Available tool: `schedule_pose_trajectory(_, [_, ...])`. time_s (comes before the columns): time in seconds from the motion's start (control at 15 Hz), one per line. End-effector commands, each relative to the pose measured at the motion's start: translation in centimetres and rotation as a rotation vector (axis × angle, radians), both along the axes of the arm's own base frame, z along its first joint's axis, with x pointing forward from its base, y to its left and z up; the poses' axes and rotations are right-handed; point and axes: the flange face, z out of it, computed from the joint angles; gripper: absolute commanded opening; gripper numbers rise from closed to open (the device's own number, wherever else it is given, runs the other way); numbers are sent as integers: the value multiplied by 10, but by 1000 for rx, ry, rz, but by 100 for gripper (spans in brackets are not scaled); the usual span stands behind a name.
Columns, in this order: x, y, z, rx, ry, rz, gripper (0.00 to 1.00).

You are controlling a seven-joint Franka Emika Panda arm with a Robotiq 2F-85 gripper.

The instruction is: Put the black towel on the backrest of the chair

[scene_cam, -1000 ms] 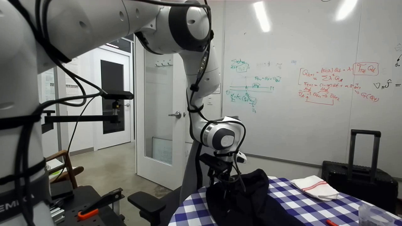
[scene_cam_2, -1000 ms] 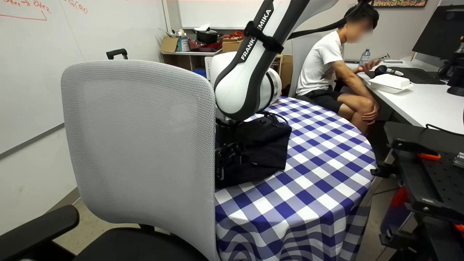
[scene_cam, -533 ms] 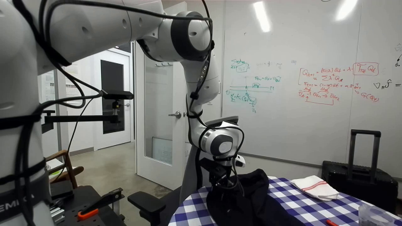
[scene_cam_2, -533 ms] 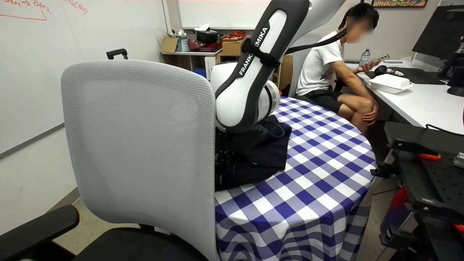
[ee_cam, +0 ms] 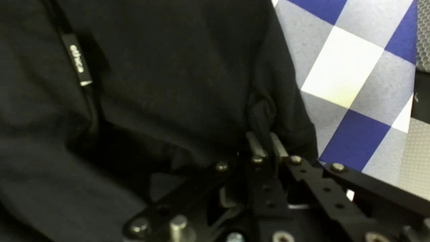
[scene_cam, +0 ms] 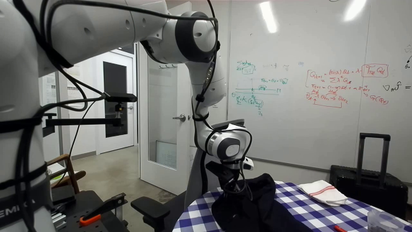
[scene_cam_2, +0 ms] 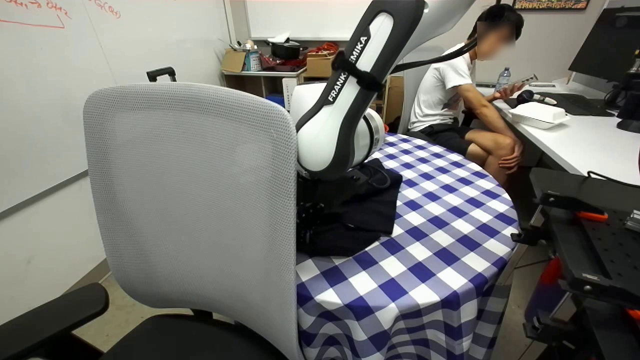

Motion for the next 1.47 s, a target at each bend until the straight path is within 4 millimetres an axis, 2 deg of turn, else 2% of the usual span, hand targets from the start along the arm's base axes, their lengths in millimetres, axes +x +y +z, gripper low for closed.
schedule_pose_trajectory(0.0, [9,-13,15,-15,-57,-75,2])
schedule_pose_trajectory(0.13, [13,-20,31,-49,-100,-114,6])
schedule_pose_trajectory(0.4, [25,-36,79,-127,-207,-236,5])
schedule_pose_trajectory(0.87, [40,-43,169,-210,-314,-423,5])
schedule_pose_trajectory(1.13, [53,-43,232,-208,-366,-565,5])
schedule_pose_trajectory(1.4, [70,-30,311,-168,-471,-674,5])
